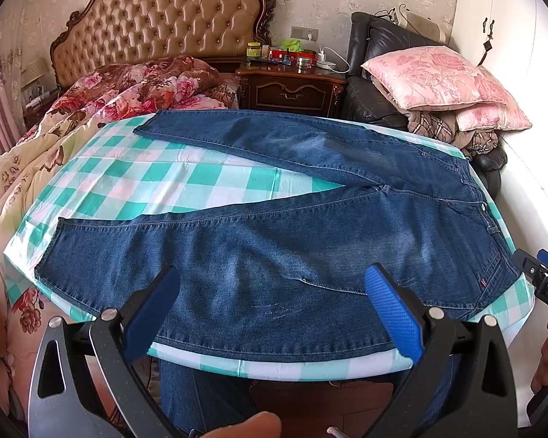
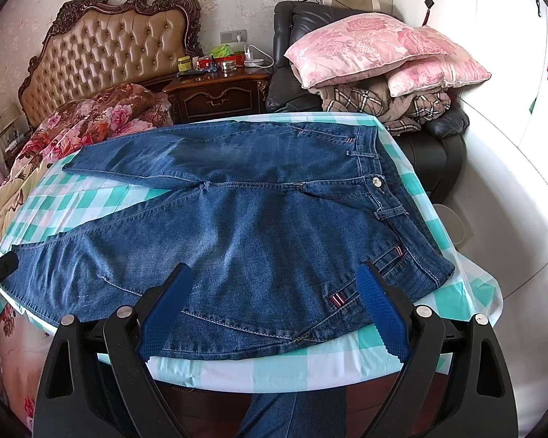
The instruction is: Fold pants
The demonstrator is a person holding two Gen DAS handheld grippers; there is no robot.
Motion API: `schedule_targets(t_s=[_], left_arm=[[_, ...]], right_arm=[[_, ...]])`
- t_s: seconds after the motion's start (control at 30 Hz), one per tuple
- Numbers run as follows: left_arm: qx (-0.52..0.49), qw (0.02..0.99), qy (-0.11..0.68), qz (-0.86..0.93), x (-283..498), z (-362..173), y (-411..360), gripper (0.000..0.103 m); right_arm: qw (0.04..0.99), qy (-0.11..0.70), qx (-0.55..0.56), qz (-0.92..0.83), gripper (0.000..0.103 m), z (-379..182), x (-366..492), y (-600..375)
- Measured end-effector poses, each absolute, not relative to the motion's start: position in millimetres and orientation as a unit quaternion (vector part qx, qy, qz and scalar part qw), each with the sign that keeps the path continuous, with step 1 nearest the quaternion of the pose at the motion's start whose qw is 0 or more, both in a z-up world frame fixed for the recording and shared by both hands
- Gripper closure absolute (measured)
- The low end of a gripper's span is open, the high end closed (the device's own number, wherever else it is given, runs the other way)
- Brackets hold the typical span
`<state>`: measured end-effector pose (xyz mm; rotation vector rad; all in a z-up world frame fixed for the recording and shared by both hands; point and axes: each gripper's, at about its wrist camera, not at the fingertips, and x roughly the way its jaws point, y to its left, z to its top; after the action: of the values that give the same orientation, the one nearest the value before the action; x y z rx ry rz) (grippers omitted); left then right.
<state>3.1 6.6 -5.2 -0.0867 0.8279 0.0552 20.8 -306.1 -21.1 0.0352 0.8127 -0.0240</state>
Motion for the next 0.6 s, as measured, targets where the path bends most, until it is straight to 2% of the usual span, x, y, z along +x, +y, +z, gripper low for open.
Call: schedule_targets(t_s=[0.6], left_arm=[[-0.041,0.913,0.404,0.027,3.4,-6.5,7.1,0.002]], right_arm=[[0.916,0.4,0.02,-0.012,0.015,-26.7,22.3,-307.5]])
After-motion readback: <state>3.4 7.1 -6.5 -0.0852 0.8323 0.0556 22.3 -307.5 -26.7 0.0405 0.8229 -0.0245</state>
